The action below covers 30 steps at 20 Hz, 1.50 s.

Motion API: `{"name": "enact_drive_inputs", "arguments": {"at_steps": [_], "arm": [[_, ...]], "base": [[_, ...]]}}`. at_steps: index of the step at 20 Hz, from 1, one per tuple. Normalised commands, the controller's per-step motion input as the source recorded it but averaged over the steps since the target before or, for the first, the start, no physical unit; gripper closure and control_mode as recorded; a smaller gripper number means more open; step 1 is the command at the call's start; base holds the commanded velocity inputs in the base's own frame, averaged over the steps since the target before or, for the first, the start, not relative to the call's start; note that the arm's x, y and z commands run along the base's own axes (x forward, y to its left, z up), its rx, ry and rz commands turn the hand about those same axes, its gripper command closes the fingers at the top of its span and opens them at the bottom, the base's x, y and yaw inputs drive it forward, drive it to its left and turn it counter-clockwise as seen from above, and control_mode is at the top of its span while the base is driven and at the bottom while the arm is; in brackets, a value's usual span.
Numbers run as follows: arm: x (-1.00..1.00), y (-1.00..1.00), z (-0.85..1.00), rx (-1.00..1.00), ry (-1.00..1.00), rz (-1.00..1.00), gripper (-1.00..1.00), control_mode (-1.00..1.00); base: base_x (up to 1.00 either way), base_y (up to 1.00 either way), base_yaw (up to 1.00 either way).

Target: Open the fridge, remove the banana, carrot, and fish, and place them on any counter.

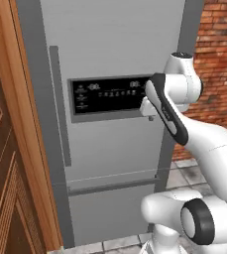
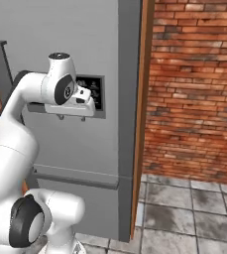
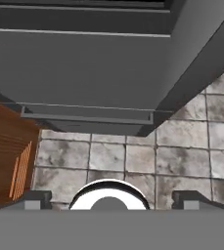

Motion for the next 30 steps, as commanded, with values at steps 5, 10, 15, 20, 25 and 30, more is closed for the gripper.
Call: {"name": "enact_drive_inputs", "arguments": {"at_steps": [5,10,15,20,25,30], "arm": [[0.00,0.00,0.00,0.00,0.00,0.00,-1.00,1.00],[0.00,0.00,0.00,0.00,0.00,0.00,-1.00,1.00],[0.00,0.00,0.00,0.00,0.00,0.00,-1.00,1.00],[0.00,0.00,0.00,0.00,0.00,0.00,-1.00,1.00],[0.00,0.00,0.00,0.00,0.00,0.00,-1.00,1.00],[0.33,0.37,0.00,0.00,-0.08,0.00,-1.00,-1.00]], "base": [[-0.61,0.65,0.00],[-0.06,0.65,0.00],[-0.11,0.52,-0.03],[-0.47,0.43,-0.08],[-0.22,0.65,-0.05],[0.00,0.00,0.00]]}}
